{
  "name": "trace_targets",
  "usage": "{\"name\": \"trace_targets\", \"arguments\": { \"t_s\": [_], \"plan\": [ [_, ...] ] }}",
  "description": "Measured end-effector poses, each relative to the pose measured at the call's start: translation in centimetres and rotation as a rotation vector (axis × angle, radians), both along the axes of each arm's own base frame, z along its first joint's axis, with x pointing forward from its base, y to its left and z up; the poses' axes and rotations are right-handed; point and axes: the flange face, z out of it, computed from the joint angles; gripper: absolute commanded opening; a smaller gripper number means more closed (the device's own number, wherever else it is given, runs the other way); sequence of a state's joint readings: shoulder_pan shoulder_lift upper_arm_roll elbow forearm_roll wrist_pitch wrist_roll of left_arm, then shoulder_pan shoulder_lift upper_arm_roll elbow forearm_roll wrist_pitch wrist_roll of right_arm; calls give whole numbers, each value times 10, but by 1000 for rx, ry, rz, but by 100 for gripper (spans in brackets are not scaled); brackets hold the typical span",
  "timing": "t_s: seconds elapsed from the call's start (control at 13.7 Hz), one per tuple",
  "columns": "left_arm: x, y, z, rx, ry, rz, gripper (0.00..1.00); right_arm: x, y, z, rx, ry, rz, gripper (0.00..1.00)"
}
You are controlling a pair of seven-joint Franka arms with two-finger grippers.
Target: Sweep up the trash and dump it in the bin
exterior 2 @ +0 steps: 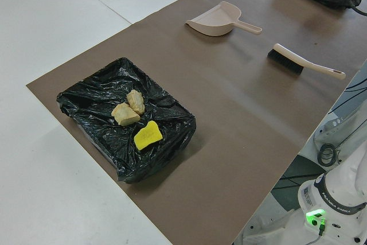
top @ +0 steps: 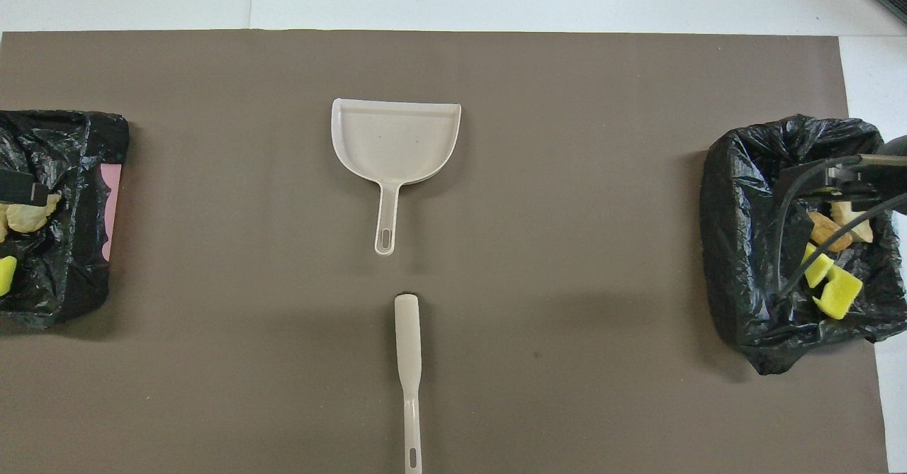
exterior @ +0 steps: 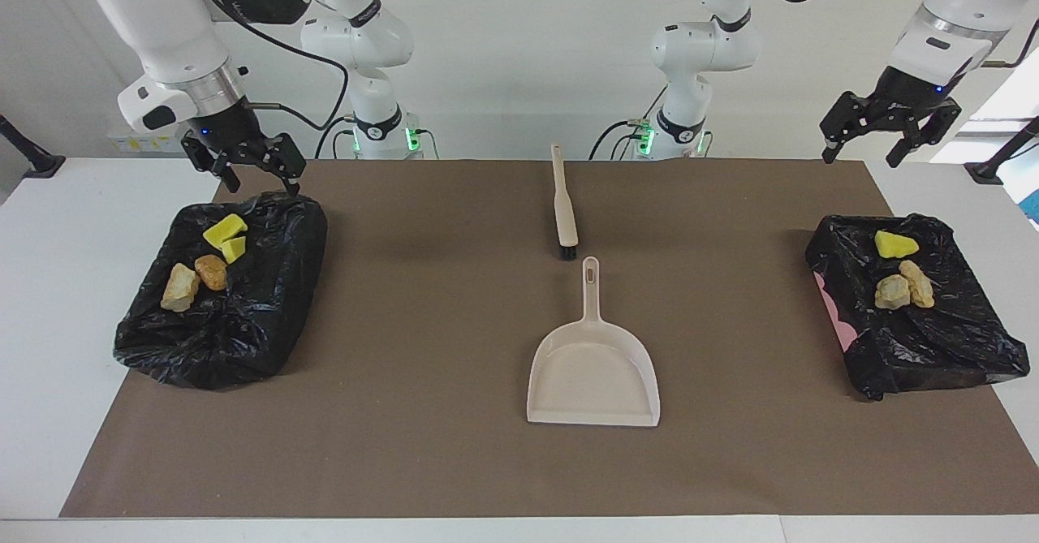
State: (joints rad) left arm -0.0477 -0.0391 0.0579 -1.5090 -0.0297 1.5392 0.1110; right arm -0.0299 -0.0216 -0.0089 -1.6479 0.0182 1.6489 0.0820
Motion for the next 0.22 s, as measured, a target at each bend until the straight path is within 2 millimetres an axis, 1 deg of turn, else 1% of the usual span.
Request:
{"name": "trace_targets", "arguments": {
  "t_s": [0.22],
  "plan": [
    [0,1,0,-2,0,14,100,0,0,0,0,0,0,100]
  ]
}}
